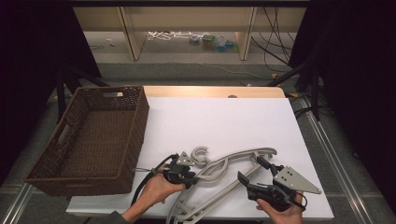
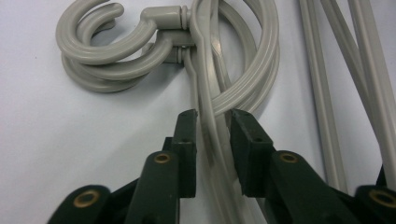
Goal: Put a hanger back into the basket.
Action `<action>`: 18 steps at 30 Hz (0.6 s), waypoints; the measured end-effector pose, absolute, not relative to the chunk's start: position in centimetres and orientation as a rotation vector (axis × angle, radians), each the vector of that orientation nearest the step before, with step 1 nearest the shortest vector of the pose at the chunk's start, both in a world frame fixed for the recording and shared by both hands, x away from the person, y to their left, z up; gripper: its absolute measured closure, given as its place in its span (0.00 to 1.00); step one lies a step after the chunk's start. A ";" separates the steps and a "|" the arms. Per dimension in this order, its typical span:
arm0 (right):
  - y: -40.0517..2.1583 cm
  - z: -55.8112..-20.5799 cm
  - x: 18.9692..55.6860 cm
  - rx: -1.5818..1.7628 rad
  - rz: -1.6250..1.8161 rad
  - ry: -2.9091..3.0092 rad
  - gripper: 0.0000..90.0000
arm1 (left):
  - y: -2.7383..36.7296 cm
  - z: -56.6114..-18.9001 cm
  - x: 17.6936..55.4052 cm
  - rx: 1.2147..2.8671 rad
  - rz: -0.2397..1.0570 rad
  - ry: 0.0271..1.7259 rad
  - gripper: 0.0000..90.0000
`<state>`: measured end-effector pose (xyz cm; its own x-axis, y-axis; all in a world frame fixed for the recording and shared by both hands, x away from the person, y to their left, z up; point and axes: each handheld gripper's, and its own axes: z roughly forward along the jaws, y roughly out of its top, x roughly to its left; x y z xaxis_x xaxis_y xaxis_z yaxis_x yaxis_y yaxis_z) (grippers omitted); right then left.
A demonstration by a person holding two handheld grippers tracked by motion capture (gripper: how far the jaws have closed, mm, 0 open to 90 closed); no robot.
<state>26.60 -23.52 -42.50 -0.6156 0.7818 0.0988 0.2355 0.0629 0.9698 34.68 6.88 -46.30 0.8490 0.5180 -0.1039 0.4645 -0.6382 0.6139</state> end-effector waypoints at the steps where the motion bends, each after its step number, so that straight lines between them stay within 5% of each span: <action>1: -23.5 -42.5 26.6 1.008 1.574 1.884 0.20 | 6.9 -46.3 34.7 2.368 0.104 0.714 0.84; 18: -23.5 -42.5 26.7 0.993 1.585 1.898 0.21 | 6.0 -46.7 34.7 2.316 0.133 0.796 0.87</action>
<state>26.66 -23.47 -42.50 -0.6264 0.7741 0.0915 0.2279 0.0696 0.9712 34.68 6.04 -46.67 0.8080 0.5777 -0.1158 0.5088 -0.5849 0.6317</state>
